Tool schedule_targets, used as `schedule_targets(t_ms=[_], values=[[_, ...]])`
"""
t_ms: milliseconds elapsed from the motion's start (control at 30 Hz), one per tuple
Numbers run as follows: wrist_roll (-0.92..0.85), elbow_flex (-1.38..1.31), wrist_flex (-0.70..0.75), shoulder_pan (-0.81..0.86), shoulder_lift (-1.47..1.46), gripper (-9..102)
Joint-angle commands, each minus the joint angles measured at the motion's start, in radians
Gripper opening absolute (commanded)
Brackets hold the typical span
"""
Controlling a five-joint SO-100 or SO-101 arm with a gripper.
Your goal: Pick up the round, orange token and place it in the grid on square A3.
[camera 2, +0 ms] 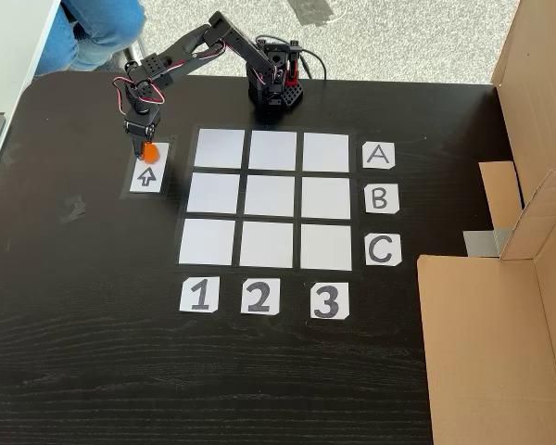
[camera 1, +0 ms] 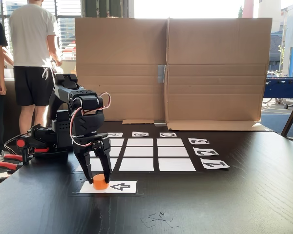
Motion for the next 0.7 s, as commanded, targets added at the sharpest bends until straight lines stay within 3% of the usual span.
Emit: schedule_targets(t_ms=[0,367,667], values=[[-0.023,0.06,-0.041,0.012,0.156,-1],[-0.153,0.402,-0.13,0.003,0.515,-1],[-0.279,0.655,-0.106,-0.077,0.891,-1]])
